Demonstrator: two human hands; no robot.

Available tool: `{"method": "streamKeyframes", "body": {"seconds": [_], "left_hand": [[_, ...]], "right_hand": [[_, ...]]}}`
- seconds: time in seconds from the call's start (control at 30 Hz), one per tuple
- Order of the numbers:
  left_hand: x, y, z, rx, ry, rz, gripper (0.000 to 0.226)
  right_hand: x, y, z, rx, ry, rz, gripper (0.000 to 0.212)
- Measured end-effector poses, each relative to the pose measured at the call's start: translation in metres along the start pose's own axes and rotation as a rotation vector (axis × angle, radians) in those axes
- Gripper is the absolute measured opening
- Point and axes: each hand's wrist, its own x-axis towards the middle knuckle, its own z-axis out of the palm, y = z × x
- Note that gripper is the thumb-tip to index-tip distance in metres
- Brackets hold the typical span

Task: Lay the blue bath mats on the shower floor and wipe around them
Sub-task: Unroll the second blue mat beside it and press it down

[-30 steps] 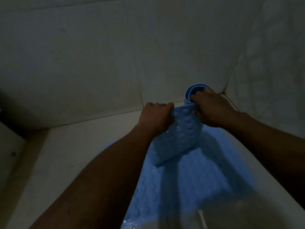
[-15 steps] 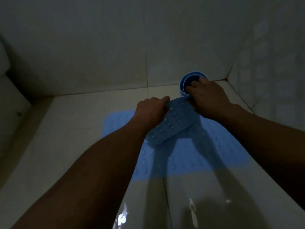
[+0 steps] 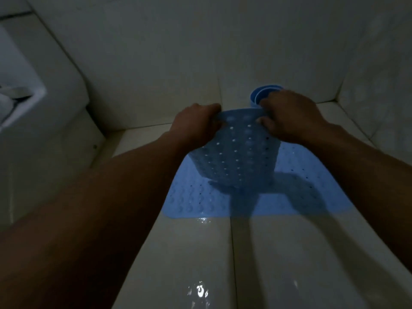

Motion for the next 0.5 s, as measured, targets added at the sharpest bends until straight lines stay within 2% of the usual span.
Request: {"method": "streamKeyframes", "body": {"seconds": [0.1, 0.3, 0.5], "left_hand": [[0.006, 0.01, -0.008, 0.038, 0.013, 0.009, 0.037], [0.006, 0.018, 0.003, 0.052, -0.06, -0.021, 0.043], [0.0, 0.023, 0.027, -0.009, -0.029, -0.127, 0.033]], "right_hand": [[-0.005, 0.009, -0.007, 0.076, -0.022, 0.046, 0.036], [-0.006, 0.019, -0.007, 0.138, -0.114, 0.014, 0.039], [-0.003, 0.02, 0.002, 0.131, -0.081, -0.001, 0.039]]}}
